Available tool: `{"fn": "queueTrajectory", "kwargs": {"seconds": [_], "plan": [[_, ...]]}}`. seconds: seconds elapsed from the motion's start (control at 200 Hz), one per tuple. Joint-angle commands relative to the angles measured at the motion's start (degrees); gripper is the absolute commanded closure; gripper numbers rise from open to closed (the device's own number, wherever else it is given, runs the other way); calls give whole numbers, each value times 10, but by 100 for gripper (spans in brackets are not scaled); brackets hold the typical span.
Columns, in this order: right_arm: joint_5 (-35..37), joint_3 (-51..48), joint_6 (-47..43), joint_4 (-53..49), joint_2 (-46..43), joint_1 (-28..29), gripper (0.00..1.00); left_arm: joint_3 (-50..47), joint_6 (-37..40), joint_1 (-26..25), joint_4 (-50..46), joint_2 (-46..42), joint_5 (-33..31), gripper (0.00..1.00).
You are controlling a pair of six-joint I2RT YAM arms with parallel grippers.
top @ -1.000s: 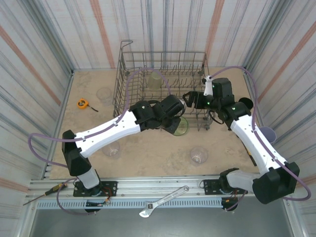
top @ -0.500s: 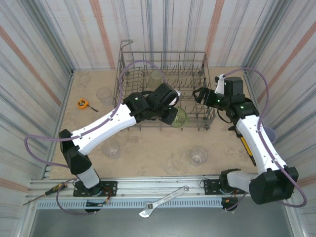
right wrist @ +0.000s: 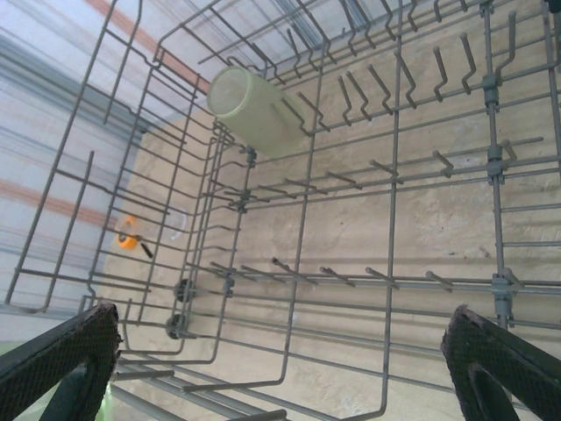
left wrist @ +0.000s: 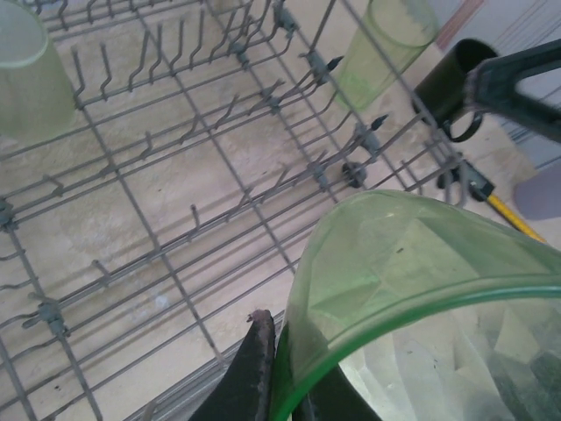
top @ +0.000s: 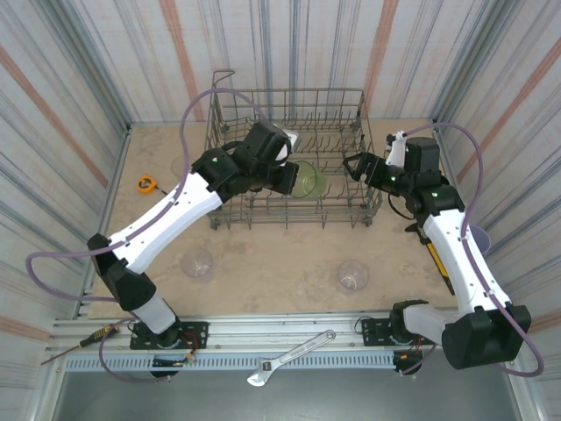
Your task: Load the cups into the dish rack
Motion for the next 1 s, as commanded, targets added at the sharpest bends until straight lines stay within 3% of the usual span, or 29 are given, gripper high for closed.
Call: {"fn": "queueTrajectory", "kwargs": {"seconds": [0.0,0.441,0.661,0.997], "plan": [[-22,-1,20,16,-6,-4,1,-8,-13,8,26,-27,26,100],[-70,-16,48,87,2,-2,1,-40,-57,128,93,-5,163,100],[-116,-30,83,156,25,0,1,-107,-129,189,207,11,280,100],[-178,-47,151,287,80,26,1,-96,-199,247,282,76,434,100]]}}
